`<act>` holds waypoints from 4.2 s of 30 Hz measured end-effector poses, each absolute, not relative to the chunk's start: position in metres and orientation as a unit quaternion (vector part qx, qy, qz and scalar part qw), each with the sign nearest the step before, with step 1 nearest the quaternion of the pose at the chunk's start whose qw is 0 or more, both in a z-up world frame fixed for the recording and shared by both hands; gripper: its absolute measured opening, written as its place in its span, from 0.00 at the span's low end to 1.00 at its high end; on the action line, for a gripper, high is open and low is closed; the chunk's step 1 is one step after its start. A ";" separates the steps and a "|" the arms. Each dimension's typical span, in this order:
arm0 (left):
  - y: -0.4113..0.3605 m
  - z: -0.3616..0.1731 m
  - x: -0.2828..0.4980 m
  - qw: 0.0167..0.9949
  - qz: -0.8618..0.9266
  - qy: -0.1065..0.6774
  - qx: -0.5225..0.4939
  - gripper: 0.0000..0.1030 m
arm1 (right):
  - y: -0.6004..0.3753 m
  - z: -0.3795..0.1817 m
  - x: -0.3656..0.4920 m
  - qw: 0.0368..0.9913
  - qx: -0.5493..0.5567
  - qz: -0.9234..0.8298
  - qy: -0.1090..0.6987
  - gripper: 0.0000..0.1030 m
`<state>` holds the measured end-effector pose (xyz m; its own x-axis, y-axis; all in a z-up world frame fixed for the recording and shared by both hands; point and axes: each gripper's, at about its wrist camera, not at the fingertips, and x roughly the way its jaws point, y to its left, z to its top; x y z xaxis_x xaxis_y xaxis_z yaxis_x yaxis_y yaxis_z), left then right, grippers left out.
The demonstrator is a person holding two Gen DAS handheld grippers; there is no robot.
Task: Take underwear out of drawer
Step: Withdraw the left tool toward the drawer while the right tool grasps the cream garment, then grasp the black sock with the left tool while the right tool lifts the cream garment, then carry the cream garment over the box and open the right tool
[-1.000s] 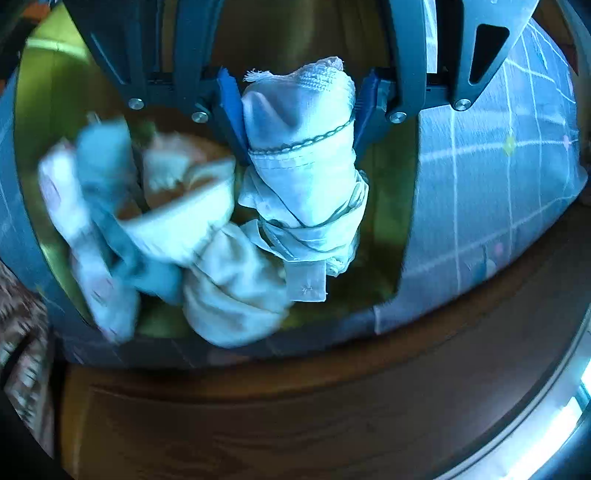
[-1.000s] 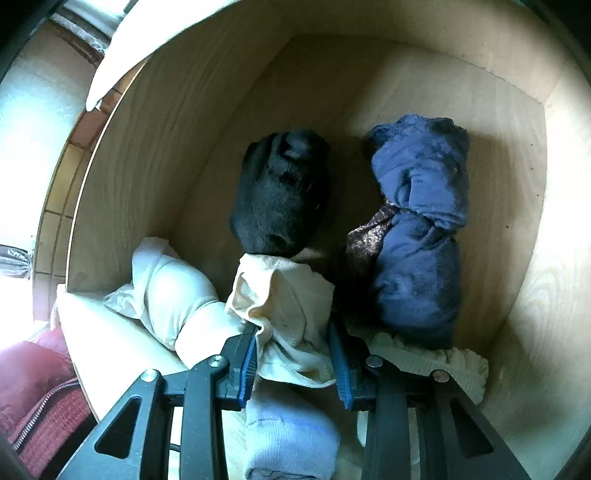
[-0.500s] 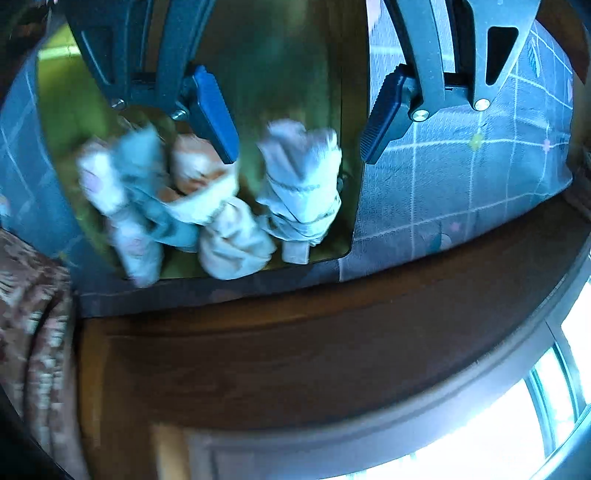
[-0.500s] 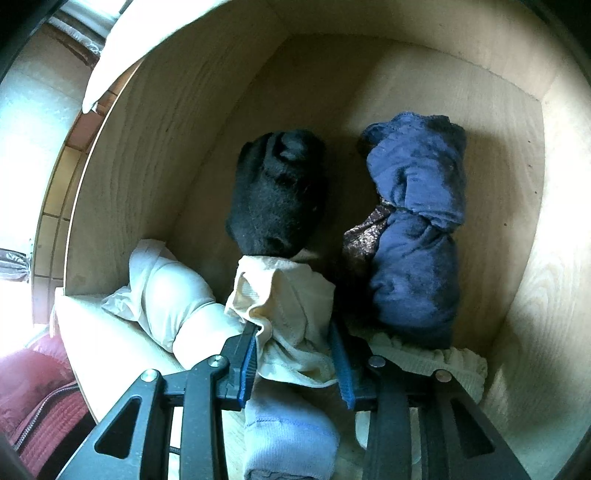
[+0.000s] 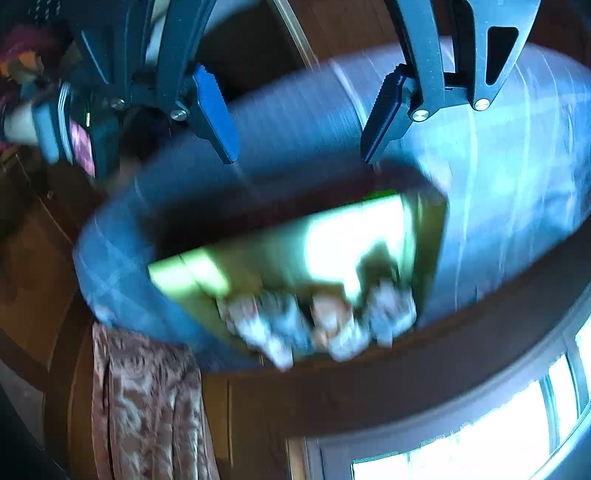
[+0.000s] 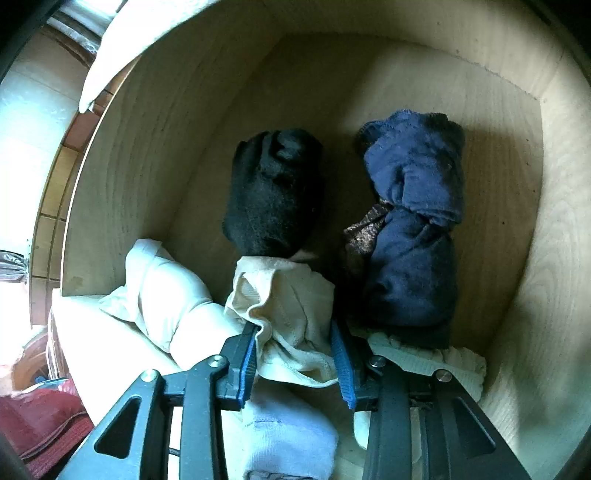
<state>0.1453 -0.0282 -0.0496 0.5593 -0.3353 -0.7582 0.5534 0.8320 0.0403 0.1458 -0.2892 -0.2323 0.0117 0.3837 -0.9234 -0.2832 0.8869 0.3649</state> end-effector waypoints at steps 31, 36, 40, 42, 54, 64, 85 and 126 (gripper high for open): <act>-0.098 -0.178 0.083 0.799 -0.270 0.508 0.176 0.72 | -0.241 -0.208 0.111 0.757 -0.035 0.189 0.624 0.26; -0.118 -0.188 0.094 0.798 -0.251 0.519 0.174 0.72 | -0.235 -0.212 0.097 0.759 -0.052 0.190 0.621 0.26; -0.129 -0.197 0.109 0.796 -0.234 0.535 0.162 0.72 | -0.228 -0.209 0.093 0.759 -0.042 0.201 0.618 0.26; -0.133 -0.200 0.117 0.796 -0.230 0.540 0.150 0.72 | -0.226 -0.207 0.092 0.760 -0.039 0.203 0.616 0.26; -0.142 -0.232 0.145 0.783 -0.224 0.571 0.105 0.73 | -0.234 -0.200 0.092 0.757 -0.034 0.214 0.617 0.26; -0.116 -0.246 0.148 0.764 -0.242 0.596 0.049 0.40 | -0.254 -0.193 0.101 0.756 -0.028 0.221 0.616 0.26; -0.170 -0.267 0.125 0.773 -0.233 0.581 0.105 0.36 | -0.260 -0.184 0.094 0.771 -0.017 0.213 0.600 0.26; -0.121 -0.239 0.127 0.762 -0.261 0.585 0.088 0.36 | -0.277 0.019 0.259 0.860 -0.069 0.054 0.503 0.26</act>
<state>0.1270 -0.1214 -0.2392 0.1783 -0.2952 -0.9386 0.5018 0.8478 -0.1713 0.2594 -0.2771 0.0187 0.4877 0.0224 -0.8727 -0.1617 0.9847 -0.0651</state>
